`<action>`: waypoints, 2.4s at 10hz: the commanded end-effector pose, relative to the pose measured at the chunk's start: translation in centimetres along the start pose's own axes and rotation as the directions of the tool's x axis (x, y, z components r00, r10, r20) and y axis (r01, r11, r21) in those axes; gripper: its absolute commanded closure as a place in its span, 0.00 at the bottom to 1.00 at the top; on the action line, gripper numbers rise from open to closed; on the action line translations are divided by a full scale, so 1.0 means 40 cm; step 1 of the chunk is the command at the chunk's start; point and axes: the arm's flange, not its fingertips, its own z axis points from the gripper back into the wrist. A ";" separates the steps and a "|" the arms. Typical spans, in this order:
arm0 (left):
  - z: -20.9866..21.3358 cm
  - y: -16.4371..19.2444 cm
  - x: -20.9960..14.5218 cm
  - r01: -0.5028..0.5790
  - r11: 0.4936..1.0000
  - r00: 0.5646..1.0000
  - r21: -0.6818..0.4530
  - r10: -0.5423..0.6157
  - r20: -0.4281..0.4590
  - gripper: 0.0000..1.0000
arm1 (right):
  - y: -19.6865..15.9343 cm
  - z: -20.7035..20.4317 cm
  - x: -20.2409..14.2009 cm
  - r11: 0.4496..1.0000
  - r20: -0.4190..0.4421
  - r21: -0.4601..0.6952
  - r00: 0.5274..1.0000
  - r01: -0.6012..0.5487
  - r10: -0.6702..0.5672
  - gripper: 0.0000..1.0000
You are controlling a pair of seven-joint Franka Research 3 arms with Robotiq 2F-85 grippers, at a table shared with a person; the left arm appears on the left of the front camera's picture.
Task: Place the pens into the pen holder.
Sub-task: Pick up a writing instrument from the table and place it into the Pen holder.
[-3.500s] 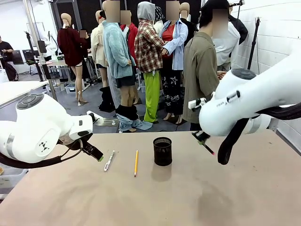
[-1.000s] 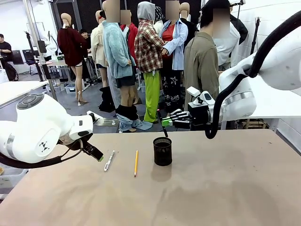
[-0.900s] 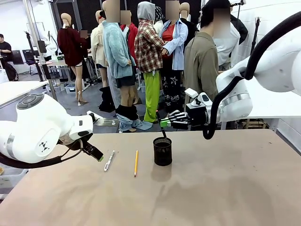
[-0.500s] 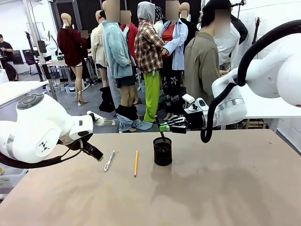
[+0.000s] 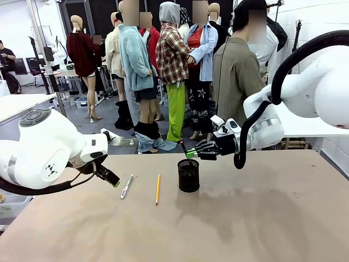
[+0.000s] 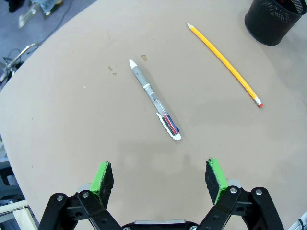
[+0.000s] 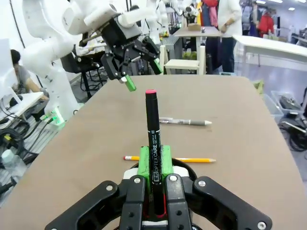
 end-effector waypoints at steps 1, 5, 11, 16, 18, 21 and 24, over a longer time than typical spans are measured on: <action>0.002 0.005 -0.002 -0.005 1.000 1.000 0.000 0.005 0.001 0.00 | -0.018 -0.005 -0.008 1.000 -0.021 0.007 0.999 0.029 -0.029 1.00; 0.002 0.005 -0.002 -0.005 1.000 1.000 0.000 0.005 0.001 0.00 | -0.009 -0.002 -0.005 1.000 -0.031 0.007 0.999 0.026 -0.026 0.38; 0.002 0.005 -0.002 -0.005 1.000 1.000 0.000 0.005 0.001 0.00 | 0.265 0.211 0.131 0.972 -0.164 -0.228 0.986 -0.064 0.026 0.38; 0.002 0.005 -0.002 -0.005 1.000 1.000 0.000 0.005 0.001 0.00 | 0.490 0.472 0.190 0.739 -0.086 -0.666 0.975 0.097 -0.205 0.38; 0.002 0.005 -0.002 -0.005 1.000 1.000 0.000 0.005 0.001 0.00 | 0.538 0.519 0.255 0.563 -0.029 -0.799 0.923 0.209 -0.384 0.38; 0.002 0.005 -0.002 -0.005 1.000 1.000 0.000 0.005 0.001 0.00 | 0.531 0.542 0.341 0.225 0.038 -0.920 0.641 0.322 -0.766 0.38; 0.002 0.005 -0.002 -0.005 1.000 1.000 0.000 0.005 0.001 0.00 | 0.521 0.556 0.382 -0.070 0.159 -0.951 0.283 0.302 -0.946 0.38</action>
